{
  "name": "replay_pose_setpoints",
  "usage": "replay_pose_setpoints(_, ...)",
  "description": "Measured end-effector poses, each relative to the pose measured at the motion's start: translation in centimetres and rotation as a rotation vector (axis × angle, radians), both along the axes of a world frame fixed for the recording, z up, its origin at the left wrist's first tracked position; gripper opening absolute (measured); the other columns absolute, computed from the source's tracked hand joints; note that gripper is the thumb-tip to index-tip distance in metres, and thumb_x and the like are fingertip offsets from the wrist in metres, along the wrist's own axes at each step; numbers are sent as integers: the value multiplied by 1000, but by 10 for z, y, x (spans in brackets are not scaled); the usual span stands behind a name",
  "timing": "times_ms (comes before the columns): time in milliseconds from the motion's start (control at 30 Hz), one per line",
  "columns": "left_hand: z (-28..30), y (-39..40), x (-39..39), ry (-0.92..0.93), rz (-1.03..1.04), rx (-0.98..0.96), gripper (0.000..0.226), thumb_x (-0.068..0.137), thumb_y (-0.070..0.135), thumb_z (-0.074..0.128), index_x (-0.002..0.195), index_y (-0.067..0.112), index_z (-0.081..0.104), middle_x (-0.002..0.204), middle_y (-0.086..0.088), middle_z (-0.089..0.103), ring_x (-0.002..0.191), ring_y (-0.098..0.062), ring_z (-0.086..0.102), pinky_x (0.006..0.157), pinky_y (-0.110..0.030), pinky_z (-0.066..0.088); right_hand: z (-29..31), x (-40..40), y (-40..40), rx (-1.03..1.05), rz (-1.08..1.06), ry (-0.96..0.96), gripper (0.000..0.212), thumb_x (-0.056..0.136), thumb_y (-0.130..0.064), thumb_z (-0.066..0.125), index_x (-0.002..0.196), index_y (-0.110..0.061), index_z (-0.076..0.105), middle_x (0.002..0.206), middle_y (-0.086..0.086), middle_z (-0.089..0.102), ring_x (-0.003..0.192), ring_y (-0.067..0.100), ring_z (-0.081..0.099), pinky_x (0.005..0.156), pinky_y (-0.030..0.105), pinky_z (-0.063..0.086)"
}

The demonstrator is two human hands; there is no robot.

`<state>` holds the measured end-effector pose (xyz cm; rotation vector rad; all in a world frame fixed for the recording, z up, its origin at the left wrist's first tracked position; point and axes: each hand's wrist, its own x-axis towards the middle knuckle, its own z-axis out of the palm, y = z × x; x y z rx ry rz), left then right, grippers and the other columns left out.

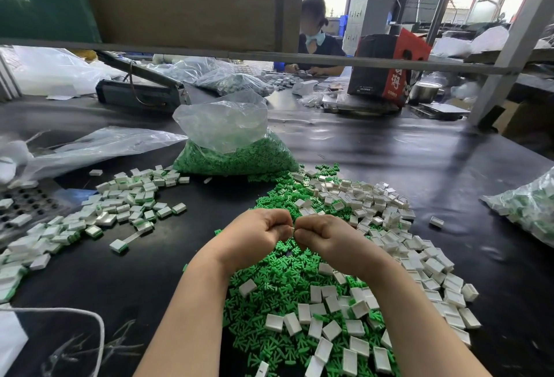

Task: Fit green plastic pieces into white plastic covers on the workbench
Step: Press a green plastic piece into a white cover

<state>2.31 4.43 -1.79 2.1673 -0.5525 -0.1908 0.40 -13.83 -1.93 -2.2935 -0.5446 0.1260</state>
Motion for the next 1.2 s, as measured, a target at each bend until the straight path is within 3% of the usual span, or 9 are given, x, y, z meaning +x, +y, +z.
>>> replay_pose_setpoints(167,-1,1,0,8,-3,-32,22,95,17,59,76,27,62,66,-1,51,64,-14,43,62,-32,37,-2,1,-1,30,-10,-2,25,98,-21,52,74,-19,56,71,10,54,66,13,44,63,34,37)
replay_pose_setpoints(233,0,3,1,10,12,-65,18,95,18,61,79,25,67,71,-9,59,66,-14,46,62,-31,40,-2,2,-2,77,-15,6,29,99,-22,53,70,-24,55,66,0,49,63,11,42,62,33,36)
replay_pose_setpoints(300,2,5,1,10,38,-124,17,93,18,64,82,29,71,72,-2,65,65,-11,50,60,-28,43,-2,2,-1,144,-15,34,29,99,-24,54,70,-26,57,63,-9,45,61,9,40,61,31,34)
replay_pose_setpoints(433,3,8,1,35,37,-262,14,91,10,65,93,21,75,81,-9,73,76,-15,63,77,-35,53,-4,1,0,294,5,129,27,100,-23,53,75,-23,63,60,-11,45,58,9,39,55,23,32)
replay_pose_setpoints(533,5,8,1,45,13,-329,14,91,8,65,94,18,74,79,-6,74,76,-15,66,77,-30,55,-4,-1,-1,445,11,215,26,98,-30,53,77,-17,63,58,-8,45,53,8,36,49,17,29)
replay_pose_setpoints(667,8,8,-1,31,40,-399,12,86,19,69,89,28,76,89,0,68,85,-10,65,82,-22,52,-6,0,-2,628,42,375,31,90,-47,53,81,-21,67,65,-3,54,60,10,42,56,21,34)
replay_pose_setpoints(867,13,3,-6,44,53,-454,21,75,32,69,90,20,77,94,4,51,89,1,54,89,-18,45,-12,3,7,927,184,522,51,83,-53,66,107,-9,66,89,14,66,76,19,53,67,28,38)
replay_pose_setpoints(1000,14,1,-8,63,31,-468,11,87,15,66,93,12,75,96,5,50,89,3,55,88,-13,44,-14,5,8,1006,243,581,53,86,-50,66,110,-3,59,87,16,63,79,22,51,71,32,34)
replay_pose_setpoints(1200,14,-4,-9,32,-5,-477,15,94,7,58,90,13,71,97,7,52,89,2,57,87,-13,45,-18,6,12,1127,190,595,43,91,-38,55,115,-3,57,86,12,61,79,18,54,72,24,45)
